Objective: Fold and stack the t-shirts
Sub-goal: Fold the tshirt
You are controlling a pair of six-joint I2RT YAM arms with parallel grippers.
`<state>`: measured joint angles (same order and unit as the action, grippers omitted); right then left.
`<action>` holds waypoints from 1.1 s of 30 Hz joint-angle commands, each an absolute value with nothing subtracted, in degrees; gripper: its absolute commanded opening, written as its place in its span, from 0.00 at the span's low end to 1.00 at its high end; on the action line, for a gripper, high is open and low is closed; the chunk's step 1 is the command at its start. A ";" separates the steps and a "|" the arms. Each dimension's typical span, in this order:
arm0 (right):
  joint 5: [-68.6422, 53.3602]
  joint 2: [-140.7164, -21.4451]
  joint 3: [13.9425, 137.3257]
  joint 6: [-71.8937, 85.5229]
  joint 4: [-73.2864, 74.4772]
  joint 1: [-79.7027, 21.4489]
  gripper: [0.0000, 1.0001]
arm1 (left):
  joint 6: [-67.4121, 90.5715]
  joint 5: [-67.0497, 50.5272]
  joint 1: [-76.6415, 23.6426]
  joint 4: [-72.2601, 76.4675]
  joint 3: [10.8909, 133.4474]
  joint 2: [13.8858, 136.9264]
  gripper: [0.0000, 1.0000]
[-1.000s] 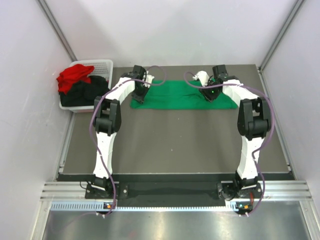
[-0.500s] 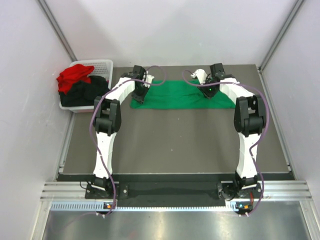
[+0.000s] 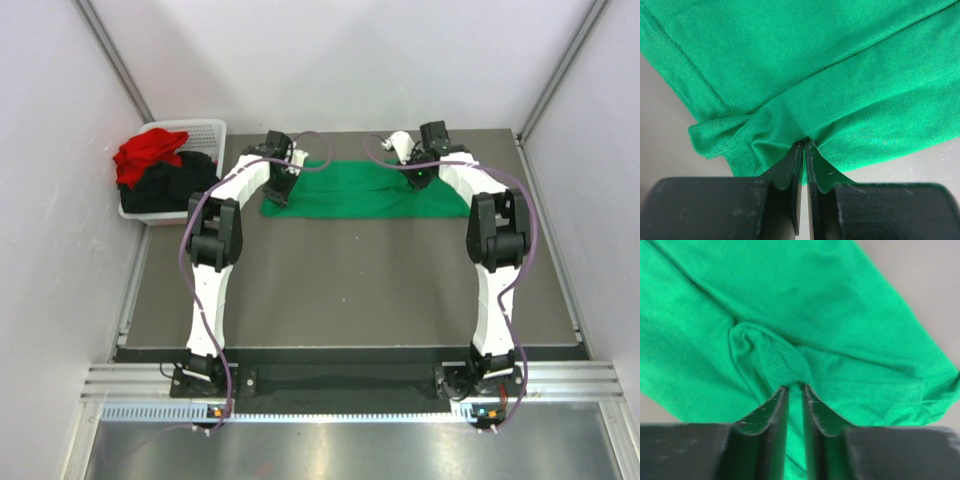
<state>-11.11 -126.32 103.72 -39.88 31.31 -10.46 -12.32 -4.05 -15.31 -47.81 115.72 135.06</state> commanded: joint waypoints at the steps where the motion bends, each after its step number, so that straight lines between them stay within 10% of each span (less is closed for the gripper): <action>1: -11.86 -128.40 109.15 -39.11 30.93 -11.16 0.12 | -12.39 -4.40 -15.47 -47.20 115.31 135.44 0.11; 14: -12.83 -131.66 119.70 -36.04 28.48 -14.15 0.01 | -12.57 -3.61 -15.64 -47.46 114.87 133.60 0.11; 21: -8.45 -126.92 118.39 -33.58 24.71 -16.00 0.32 | -14.67 -4.56 -15.73 -48.16 117.41 131.14 0.20; 33: -4.92 -115.84 102.40 -35.07 22.23 -14.68 0.28 | -32.51 -3.53 -15.56 -40.07 104.51 118.30 0.32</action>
